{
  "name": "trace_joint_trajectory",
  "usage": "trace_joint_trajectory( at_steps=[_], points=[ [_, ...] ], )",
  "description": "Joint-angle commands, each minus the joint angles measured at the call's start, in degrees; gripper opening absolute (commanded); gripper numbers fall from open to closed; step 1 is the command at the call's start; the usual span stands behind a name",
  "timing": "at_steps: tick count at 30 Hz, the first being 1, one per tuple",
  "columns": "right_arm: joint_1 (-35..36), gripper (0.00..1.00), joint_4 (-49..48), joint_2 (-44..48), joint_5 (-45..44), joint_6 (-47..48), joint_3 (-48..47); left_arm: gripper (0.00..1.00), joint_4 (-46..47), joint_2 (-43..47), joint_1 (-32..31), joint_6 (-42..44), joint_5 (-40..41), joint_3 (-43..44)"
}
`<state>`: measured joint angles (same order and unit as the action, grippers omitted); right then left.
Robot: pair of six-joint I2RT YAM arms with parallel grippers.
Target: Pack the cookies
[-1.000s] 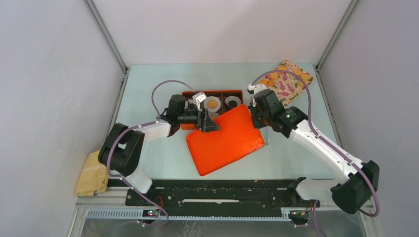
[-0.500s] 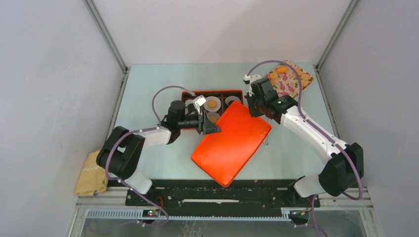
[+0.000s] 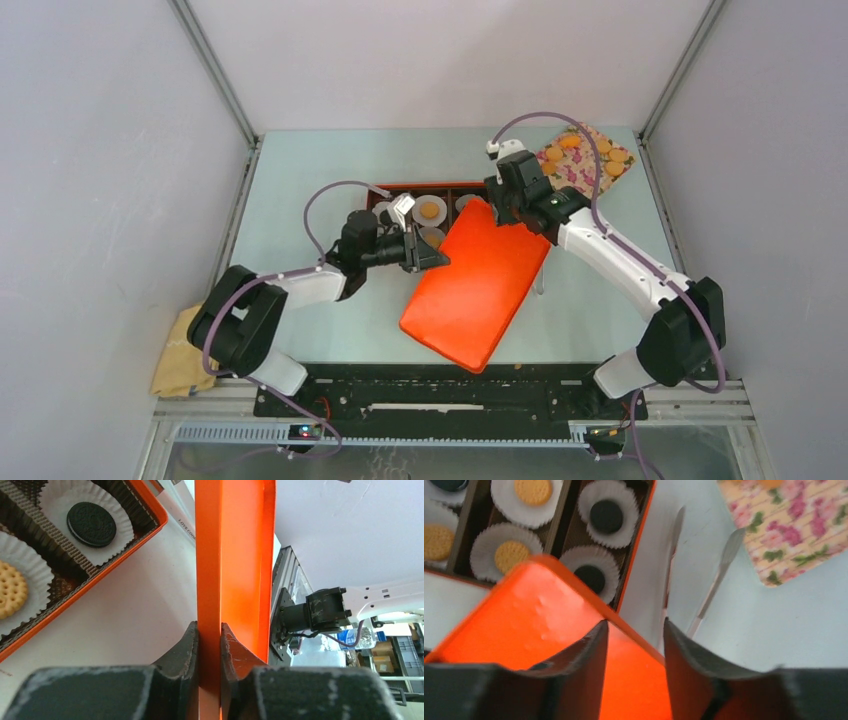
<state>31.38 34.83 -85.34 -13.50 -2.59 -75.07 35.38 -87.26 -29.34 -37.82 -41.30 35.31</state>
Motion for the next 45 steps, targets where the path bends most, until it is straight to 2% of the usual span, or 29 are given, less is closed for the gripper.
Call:
trace_joint_trajectory(
  at_steps=[1,2,8,11,16,24,30,38,42,45],
  points=[
    [2.6,0.65,-12.2,3.7,-13.7,-1.0,-3.9,0.00,-7.0,2.8,-2.0,-2.1,2.1,7.0],
    [3.6,0.69,-12.7,4.4,-17.2,0.2,-3.8,0.00,-8.8,2.7,-2.0,-1.5,3.0,8.4],
    [10.6,0.76,-15.9,10.2,-26.7,5.0,-0.9,0.00,-18.0,-0.9,-0.3,-0.3,5.2,16.3],
    [18.1,0.73,-18.8,15.5,-29.1,8.3,4.3,0.00,-22.0,-2.7,3.6,-3.5,5.0,21.9],
    [30.2,0.71,-19.4,22.2,-30.1,11.5,11.8,0.00,-38.1,-7.3,8.5,-4.1,6.4,36.6],
    [46.9,0.71,-18.9,22.8,-34.1,16.3,16.8,0.00,-56.0,-15.3,11.7,-3.1,5.5,57.6],
    [48.1,0.70,-23.4,17.2,-32.7,18.9,17.7,0.00,-60.4,-15.5,11.6,-2.7,5.3,59.4],
    [44.8,0.66,-31.6,7.7,-33.6,22.9,18.1,0.00,-63.1,-9.0,11.6,-1.6,5.0,53.4],
    [43.2,0.57,-33.9,5.3,-36.9,23.7,18.1,0.00,-63.0,-5.3,11.6,-1.5,4.4,50.7],
    [42.2,0.38,-36.8,4.0,-39.4,24.7,18.1,0.00,-63.0,-4.1,11.6,-1.0,4.5,49.4]
  ],
)
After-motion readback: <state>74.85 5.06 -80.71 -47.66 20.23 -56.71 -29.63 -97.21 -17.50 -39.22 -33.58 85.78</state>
